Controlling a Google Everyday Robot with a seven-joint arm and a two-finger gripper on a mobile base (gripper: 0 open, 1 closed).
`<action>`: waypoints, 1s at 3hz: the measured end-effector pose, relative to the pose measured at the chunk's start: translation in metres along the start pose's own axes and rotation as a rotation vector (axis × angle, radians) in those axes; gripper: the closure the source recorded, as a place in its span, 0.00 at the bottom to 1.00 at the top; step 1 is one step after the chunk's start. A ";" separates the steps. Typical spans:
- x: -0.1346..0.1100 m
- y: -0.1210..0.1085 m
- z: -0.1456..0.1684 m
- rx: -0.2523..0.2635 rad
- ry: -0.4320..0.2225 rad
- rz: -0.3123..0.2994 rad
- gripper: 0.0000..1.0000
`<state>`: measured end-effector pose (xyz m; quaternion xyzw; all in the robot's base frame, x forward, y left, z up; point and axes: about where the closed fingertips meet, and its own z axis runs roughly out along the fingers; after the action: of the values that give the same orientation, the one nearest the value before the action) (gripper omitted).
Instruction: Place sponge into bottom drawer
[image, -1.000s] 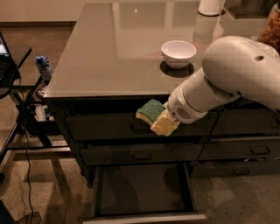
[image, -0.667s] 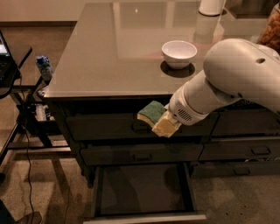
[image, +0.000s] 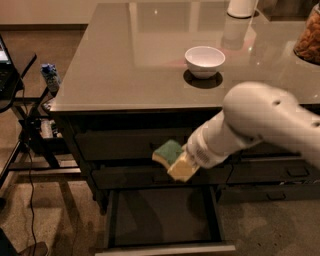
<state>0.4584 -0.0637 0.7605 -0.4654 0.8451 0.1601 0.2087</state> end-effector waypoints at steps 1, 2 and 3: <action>0.033 0.019 0.057 -0.076 0.042 0.050 1.00; 0.059 0.038 0.108 -0.155 0.074 0.106 1.00; 0.059 0.038 0.108 -0.155 0.074 0.106 1.00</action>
Offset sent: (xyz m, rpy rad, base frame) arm -0.0574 0.0449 -0.1784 0.0609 0.3091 -0.0176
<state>0.4194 -0.0363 0.6411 -0.4402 0.8608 0.2188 0.1319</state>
